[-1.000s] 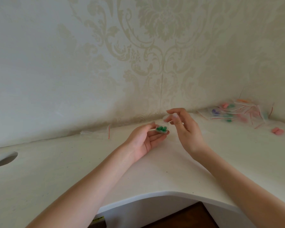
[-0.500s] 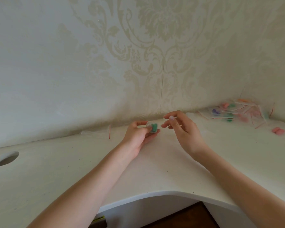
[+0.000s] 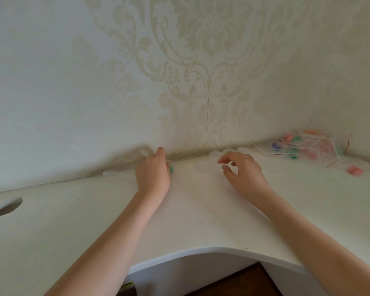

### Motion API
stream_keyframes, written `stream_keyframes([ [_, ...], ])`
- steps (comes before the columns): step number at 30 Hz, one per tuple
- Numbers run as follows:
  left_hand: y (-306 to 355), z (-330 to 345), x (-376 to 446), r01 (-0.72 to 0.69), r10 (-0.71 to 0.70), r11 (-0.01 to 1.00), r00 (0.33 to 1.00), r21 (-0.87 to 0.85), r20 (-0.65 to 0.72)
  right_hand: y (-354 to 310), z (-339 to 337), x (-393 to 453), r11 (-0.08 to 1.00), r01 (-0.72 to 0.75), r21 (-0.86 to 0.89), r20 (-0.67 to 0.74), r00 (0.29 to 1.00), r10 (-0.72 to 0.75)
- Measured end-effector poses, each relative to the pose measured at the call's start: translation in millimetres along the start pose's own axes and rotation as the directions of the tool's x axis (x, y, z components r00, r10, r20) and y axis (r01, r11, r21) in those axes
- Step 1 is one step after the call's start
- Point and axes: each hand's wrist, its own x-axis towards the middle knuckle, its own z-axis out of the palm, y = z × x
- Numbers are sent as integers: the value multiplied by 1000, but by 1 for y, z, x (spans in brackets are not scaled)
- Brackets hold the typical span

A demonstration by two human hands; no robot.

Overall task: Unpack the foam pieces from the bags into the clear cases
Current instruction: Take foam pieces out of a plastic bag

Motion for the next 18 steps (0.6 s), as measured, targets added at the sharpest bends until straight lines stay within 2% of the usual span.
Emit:
stream_keyframes([
  [4, -2, 1, 2, -43, 35, 987, 998, 156, 51, 2, 3, -2, 995, 35, -93, 77, 997, -28],
  [10, 5, 3, -3, -87, 77, 985, 995, 150, 69, 5, 2, 0, 996, 34, -85, 100, 995, -25],
  [13, 6, 5, -3, -125, 107, 981, 987, 151, 122, 9, -2, 4, 1000, -23, -1, 65, 998, 23],
  [18, 5, 6, -3, -99, 90, 985, 993, 138, 76, 25, -17, 9, 992, -125, -11, -111, 986, 123],
])
